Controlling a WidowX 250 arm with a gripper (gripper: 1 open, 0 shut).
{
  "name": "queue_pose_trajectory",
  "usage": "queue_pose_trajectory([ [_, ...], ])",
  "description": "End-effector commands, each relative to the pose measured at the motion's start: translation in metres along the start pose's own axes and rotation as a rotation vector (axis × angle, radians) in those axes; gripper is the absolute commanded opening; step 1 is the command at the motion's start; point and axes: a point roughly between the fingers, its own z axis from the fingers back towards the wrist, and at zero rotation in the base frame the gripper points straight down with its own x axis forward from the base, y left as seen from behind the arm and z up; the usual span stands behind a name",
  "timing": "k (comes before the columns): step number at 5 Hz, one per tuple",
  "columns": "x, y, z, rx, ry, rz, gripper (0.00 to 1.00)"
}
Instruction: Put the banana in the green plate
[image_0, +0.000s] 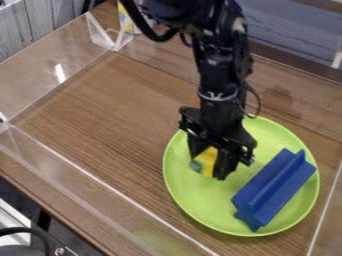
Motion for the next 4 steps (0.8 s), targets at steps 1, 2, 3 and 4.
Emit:
queue_pose_trajectory([
  [1,0.009,-0.004,0.005,0.007,-0.038,-0.011,0.0],
  [2,0.008,-0.003,0.015,0.002,-0.054,-0.007,0.0],
  [3,0.008,-0.002,0.023,-0.003,-0.067,-0.007,0.0],
  [4,0.008,-0.001,0.037,-0.009,-0.09,-0.004,0.0],
])
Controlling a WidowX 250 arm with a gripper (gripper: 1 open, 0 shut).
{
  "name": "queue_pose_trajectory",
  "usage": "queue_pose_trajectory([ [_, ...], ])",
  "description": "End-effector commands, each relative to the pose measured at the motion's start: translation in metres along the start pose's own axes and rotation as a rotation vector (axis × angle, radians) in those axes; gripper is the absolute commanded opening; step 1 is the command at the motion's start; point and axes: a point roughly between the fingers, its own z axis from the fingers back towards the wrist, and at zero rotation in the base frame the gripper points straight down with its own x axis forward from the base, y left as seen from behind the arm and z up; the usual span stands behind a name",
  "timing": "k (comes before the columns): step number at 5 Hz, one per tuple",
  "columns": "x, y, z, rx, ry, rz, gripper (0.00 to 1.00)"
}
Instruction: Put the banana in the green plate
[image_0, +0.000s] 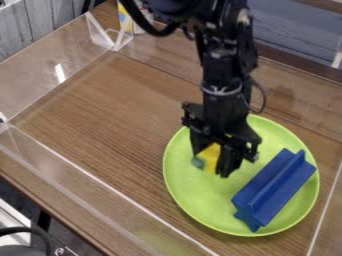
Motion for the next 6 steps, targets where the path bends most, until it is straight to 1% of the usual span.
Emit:
queue_pose_trajectory([
  [1,0.01,0.0,0.013,0.006,-0.064,-0.003,0.0],
  [4,0.005,0.006,-0.006,0.013,-0.034,0.003,0.0],
  [6,0.003,0.007,-0.012,0.013,-0.016,0.011,0.0],
])
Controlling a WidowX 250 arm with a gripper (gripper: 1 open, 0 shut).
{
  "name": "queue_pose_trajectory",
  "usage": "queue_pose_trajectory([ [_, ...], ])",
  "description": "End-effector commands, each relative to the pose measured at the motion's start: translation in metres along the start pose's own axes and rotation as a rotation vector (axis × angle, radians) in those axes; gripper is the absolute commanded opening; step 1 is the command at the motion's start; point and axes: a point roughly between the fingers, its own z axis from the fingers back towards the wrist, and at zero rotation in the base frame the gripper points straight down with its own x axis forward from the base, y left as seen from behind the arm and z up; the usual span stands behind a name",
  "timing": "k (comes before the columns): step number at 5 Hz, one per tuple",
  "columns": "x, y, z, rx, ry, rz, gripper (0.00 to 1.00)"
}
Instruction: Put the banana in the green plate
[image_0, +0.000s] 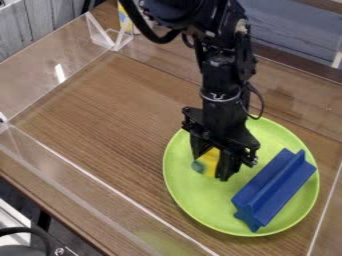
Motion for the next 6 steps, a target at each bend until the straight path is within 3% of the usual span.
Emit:
queue_pose_trajectory([
  [1,0.002,0.002,0.008,0.006,-0.015,0.008,1.0],
  [3,0.002,0.002,0.041,0.008,-0.036,0.016,1.0],
  [5,0.007,0.01,0.091,0.035,-0.081,0.044,1.0],
  [6,0.009,0.016,0.088,0.04,-0.08,0.052,1.0],
])
